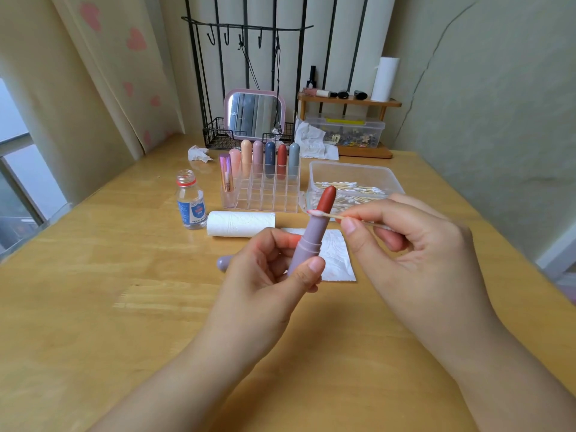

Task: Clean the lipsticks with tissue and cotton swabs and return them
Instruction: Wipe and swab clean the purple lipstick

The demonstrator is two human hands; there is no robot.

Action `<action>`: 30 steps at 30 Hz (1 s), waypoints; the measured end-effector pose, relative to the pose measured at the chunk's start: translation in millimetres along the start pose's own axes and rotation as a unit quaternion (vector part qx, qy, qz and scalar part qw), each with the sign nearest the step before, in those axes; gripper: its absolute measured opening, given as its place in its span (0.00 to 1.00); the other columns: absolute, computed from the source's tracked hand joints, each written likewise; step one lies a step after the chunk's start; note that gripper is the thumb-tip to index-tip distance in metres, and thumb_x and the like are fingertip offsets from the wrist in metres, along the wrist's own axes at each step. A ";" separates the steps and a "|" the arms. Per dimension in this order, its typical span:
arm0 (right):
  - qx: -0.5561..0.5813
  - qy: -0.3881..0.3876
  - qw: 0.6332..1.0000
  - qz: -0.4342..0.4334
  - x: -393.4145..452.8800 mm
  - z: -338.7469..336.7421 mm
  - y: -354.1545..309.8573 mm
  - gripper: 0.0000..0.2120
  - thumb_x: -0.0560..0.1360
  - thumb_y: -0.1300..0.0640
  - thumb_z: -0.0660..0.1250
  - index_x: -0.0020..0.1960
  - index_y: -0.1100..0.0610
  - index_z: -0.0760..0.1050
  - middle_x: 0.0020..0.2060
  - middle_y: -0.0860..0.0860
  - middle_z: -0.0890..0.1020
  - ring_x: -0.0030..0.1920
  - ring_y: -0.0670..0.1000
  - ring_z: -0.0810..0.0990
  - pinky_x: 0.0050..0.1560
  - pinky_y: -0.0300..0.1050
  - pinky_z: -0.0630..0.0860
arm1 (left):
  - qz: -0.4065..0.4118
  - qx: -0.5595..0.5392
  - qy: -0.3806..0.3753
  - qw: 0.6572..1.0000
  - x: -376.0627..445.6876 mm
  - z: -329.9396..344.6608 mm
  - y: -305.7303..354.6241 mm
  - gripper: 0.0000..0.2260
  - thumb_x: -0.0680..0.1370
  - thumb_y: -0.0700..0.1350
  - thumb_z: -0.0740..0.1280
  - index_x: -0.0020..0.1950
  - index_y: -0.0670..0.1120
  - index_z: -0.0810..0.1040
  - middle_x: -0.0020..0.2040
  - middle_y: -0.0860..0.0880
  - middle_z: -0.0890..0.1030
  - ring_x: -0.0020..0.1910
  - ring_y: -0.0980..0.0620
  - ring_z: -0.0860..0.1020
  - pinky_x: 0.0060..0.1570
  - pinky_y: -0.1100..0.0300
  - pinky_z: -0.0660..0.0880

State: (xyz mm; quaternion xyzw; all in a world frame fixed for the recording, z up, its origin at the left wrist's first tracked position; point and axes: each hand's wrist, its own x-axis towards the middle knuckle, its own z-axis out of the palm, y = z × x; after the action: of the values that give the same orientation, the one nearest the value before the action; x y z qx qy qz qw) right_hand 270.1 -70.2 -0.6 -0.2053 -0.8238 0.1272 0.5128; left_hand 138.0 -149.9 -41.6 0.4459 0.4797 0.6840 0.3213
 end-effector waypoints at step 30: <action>0.098 -0.008 0.990 0.100 0.8 -2.9 7.7 0.07 0.71 0.49 0.65 0.41 0.50 0.81 0.28 0.40 0.69 0.31 0.54 0.68 0.31 0.55 0.74 | 0.007 -0.061 -0.006 0.998 -0.7 0.3 1.7 0.11 0.69 0.43 0.69 0.47 0.39 0.74 0.34 0.46 0.79 0.32 0.52 0.78 0.38 0.64 0.74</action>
State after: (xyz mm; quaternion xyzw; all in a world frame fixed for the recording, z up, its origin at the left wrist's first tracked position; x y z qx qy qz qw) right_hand 274.0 -63.1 -1.9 -0.2347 -0.7869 0.2598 0.5081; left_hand 138.5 -151.0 -40.2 0.4329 0.4321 0.7112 0.3465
